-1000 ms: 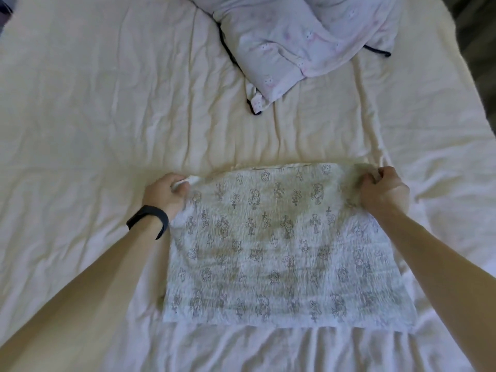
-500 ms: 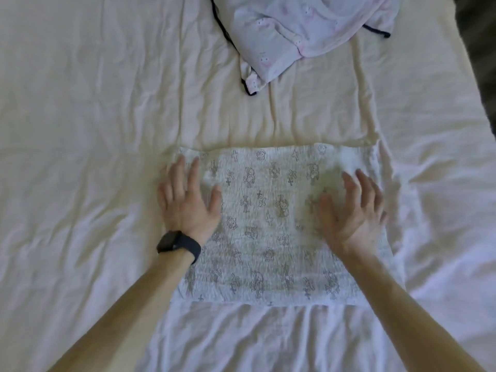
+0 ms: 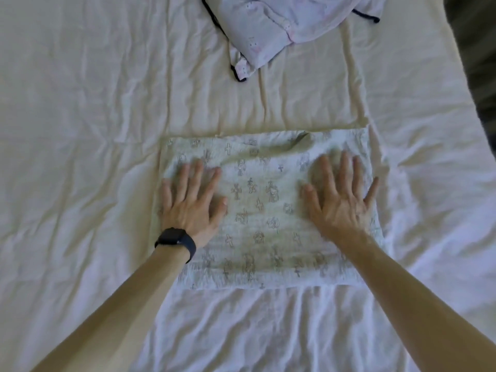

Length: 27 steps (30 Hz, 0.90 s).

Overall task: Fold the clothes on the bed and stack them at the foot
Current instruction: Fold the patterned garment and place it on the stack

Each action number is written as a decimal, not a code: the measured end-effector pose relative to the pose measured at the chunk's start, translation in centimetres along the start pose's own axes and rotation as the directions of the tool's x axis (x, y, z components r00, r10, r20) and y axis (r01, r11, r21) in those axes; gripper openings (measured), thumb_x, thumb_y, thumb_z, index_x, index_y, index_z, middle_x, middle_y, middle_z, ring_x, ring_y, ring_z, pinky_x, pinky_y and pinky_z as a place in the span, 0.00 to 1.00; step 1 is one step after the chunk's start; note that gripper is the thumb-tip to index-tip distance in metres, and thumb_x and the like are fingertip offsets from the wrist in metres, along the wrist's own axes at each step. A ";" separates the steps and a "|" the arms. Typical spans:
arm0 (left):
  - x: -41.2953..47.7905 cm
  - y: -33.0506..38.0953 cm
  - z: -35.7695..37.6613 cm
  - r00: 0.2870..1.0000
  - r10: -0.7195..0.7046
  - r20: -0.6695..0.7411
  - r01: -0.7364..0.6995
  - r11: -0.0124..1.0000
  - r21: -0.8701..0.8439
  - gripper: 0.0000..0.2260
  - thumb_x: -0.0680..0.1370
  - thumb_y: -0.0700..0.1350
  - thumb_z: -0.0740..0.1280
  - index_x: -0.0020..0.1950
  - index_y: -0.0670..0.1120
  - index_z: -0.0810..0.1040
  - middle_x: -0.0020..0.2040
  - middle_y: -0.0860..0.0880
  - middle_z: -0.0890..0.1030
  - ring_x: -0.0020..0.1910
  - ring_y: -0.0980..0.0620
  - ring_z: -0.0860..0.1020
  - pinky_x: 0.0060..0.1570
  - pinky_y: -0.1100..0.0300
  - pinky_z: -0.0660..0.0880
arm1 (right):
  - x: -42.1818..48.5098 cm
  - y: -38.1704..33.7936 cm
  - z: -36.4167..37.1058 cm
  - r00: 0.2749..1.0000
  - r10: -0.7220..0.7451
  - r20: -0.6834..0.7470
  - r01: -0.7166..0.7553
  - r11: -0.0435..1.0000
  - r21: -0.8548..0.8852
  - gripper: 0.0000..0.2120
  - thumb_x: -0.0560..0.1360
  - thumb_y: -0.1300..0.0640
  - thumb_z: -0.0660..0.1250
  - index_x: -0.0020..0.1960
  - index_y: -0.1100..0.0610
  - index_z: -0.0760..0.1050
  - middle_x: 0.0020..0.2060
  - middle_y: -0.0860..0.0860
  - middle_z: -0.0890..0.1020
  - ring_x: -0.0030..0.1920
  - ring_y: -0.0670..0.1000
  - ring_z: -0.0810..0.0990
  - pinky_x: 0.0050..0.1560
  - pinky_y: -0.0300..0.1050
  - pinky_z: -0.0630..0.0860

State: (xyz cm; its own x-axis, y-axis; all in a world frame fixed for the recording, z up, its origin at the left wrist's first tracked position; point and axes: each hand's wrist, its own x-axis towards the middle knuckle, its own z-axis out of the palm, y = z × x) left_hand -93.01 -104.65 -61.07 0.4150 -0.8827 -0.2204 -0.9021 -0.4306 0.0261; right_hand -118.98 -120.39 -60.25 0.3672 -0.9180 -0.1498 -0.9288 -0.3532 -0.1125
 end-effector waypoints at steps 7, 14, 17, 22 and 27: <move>6.6 1.7 0.3 0.995 0.075 0.061 -0.071 0.995 -0.063 0.28 0.81 0.67 0.39 0.81 0.62 0.38 0.82 0.56 0.38 0.81 0.44 0.40 0.77 0.35 0.42 | 6.9 -3.6 1.6 0.993 -0.048 0.103 0.047 0.999 0.010 0.31 0.80 0.30 0.33 0.81 0.37 0.36 0.82 0.48 0.37 0.81 0.54 0.34 0.77 0.66 0.32; 12.1 -1.0 -2.8 0.968 0.041 -0.249 -0.065 0.994 -0.089 0.17 0.81 0.59 0.58 0.66 0.56 0.77 0.65 0.51 0.76 0.62 0.44 0.71 0.58 0.46 0.65 | 9.2 -2.5 -0.3 0.984 0.044 -0.172 -0.013 0.984 0.176 0.24 0.85 0.40 0.49 0.78 0.43 0.64 0.72 0.52 0.72 0.67 0.62 0.68 0.64 0.60 0.66; 13.4 -2.0 -4.3 0.976 0.126 -0.180 -0.119 0.992 0.052 0.15 0.81 0.61 0.61 0.54 0.55 0.83 0.50 0.53 0.84 0.54 0.46 0.76 0.57 0.51 0.58 | 10.7 -2.3 -1.7 0.996 0.078 -0.035 -0.068 0.971 0.231 0.18 0.84 0.46 0.56 0.67 0.53 0.76 0.63 0.57 0.75 0.60 0.63 0.73 0.55 0.54 0.70; 13.5 -1.8 -5.9 0.953 -0.070 -0.295 0.026 0.988 -0.151 0.10 0.81 0.55 0.66 0.50 0.50 0.81 0.43 0.49 0.83 0.46 0.41 0.78 0.52 0.49 0.65 | 11.5 -1.8 -3.4 0.988 -0.005 -0.154 0.047 0.962 0.270 0.08 0.83 0.54 0.62 0.54 0.59 0.75 0.52 0.56 0.75 0.42 0.60 0.78 0.37 0.48 0.72; 12.5 -1.1 -4.6 0.957 -0.180 -0.230 0.143 0.975 -0.170 0.08 0.83 0.51 0.62 0.54 0.50 0.79 0.50 0.47 0.81 0.52 0.41 0.76 0.55 0.48 0.65 | 11.8 -2.1 -3.4 0.989 -0.077 -0.129 0.107 0.965 0.239 0.10 0.83 0.55 0.60 0.62 0.56 0.74 0.55 0.55 0.78 0.45 0.62 0.82 0.36 0.51 0.77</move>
State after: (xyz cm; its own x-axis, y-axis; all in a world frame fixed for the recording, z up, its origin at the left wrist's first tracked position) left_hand -86.27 -116.08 -59.38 0.5864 -0.8100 0.0083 -0.8004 -0.5778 0.1598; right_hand -112.83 -131.08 -58.44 0.4283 -0.9036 -0.0125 -0.8452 -0.3957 -0.3592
